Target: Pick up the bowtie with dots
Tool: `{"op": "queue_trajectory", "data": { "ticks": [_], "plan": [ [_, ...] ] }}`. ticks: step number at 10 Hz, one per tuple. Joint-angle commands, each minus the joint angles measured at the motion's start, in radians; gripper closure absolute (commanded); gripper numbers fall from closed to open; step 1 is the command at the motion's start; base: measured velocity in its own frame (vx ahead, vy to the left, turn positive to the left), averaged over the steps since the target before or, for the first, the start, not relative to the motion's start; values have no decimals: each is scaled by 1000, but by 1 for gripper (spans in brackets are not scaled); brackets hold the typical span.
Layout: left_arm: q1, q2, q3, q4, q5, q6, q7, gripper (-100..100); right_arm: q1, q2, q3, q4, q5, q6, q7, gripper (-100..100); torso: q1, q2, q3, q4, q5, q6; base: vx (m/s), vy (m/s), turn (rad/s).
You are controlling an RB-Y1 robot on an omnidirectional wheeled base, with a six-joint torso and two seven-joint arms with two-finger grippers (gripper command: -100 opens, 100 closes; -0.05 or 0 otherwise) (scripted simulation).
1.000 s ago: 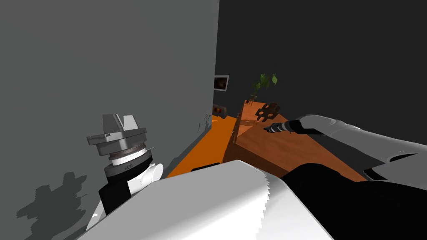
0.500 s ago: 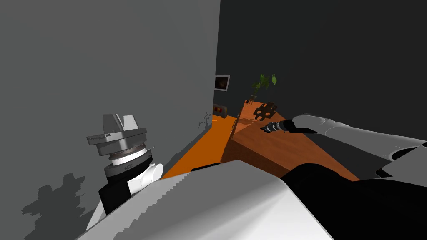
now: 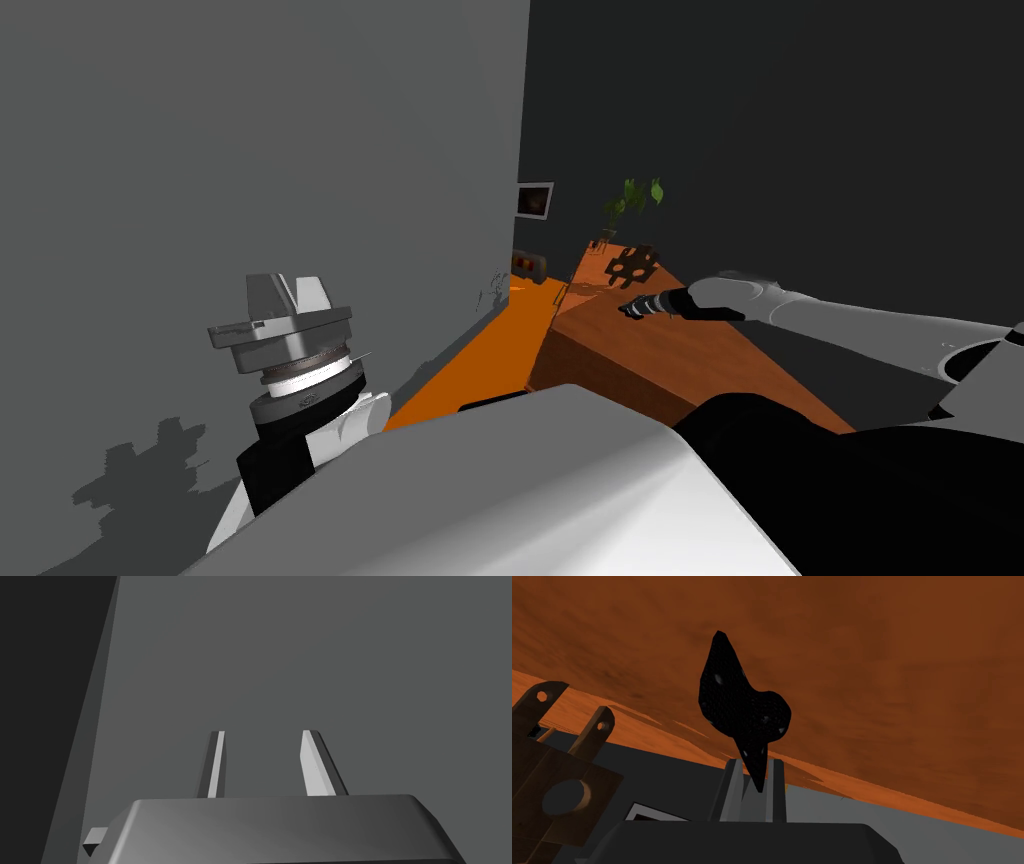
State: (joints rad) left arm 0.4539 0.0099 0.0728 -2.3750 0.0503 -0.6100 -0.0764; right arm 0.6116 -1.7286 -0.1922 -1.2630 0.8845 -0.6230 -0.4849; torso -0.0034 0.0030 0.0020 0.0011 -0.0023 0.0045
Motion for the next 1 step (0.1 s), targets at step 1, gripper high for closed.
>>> {"op": "queue_trajectory", "data": {
  "ticks": [1],
  "plan": [
    [0,0,0,0,0,0,0,0,0,0,0,0,0,0,0,0,0,0,0,0,0,0,0,0,0]
  ]
}}
